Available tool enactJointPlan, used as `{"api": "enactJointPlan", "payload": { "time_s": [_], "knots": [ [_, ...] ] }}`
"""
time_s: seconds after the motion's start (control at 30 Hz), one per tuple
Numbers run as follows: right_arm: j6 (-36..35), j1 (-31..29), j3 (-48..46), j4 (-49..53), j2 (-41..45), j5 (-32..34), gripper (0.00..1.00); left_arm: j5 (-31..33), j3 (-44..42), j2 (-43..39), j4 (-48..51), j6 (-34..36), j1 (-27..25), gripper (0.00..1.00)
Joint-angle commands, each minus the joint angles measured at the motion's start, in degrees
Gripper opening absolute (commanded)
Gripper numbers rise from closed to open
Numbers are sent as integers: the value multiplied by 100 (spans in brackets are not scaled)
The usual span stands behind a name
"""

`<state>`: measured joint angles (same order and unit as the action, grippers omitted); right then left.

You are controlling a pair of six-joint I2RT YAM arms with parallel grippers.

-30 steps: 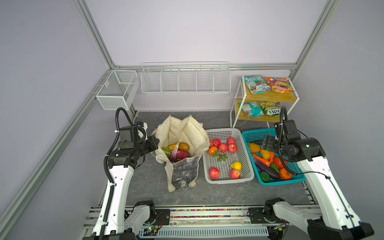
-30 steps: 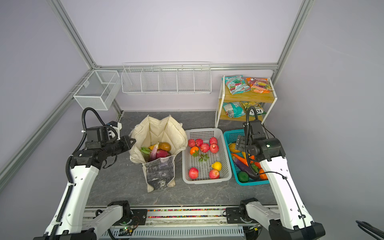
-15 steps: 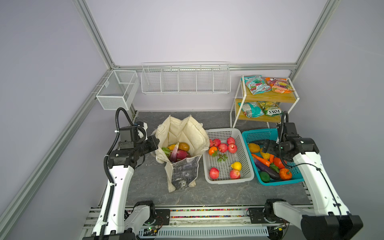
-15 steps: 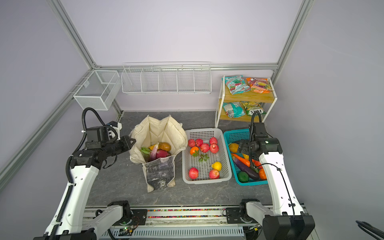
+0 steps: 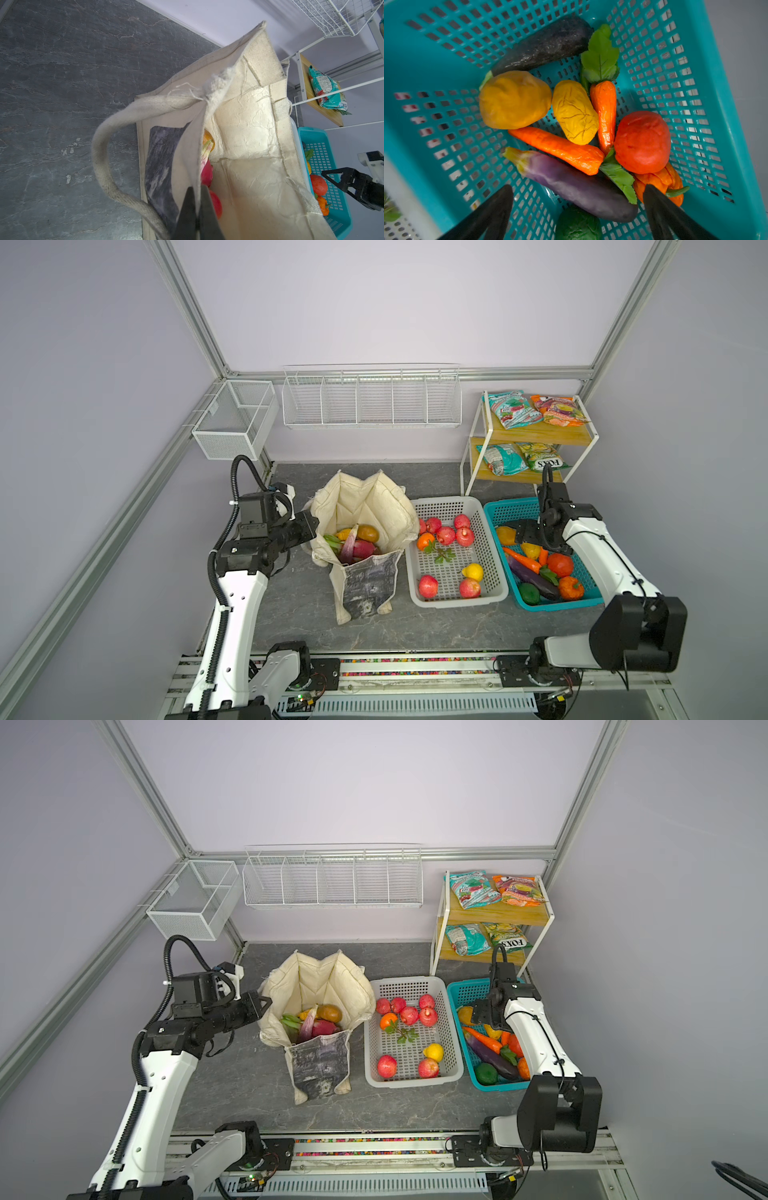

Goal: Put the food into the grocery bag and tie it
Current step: 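Lower the right gripper onto the yellow mango and close on it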

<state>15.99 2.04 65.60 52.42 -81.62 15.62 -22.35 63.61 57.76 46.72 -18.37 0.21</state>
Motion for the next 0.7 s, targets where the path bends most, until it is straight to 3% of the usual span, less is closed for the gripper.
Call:
{"api": "enactJointPlan", "payload": {
  "time_s": [0.0,0.43,0.67],
  "knots": [
    [-139,94,110,23,-328,99,100,-16,-33,-3,-69,79,-30,0],
    [-205,101,250,-50,-1212,60,91,-15,-16,9,-75,89,-30,0],
    [-235,103,382,-100,-1434,-98,80,-15,-25,30,-93,89,-30,0]
  ]
}}
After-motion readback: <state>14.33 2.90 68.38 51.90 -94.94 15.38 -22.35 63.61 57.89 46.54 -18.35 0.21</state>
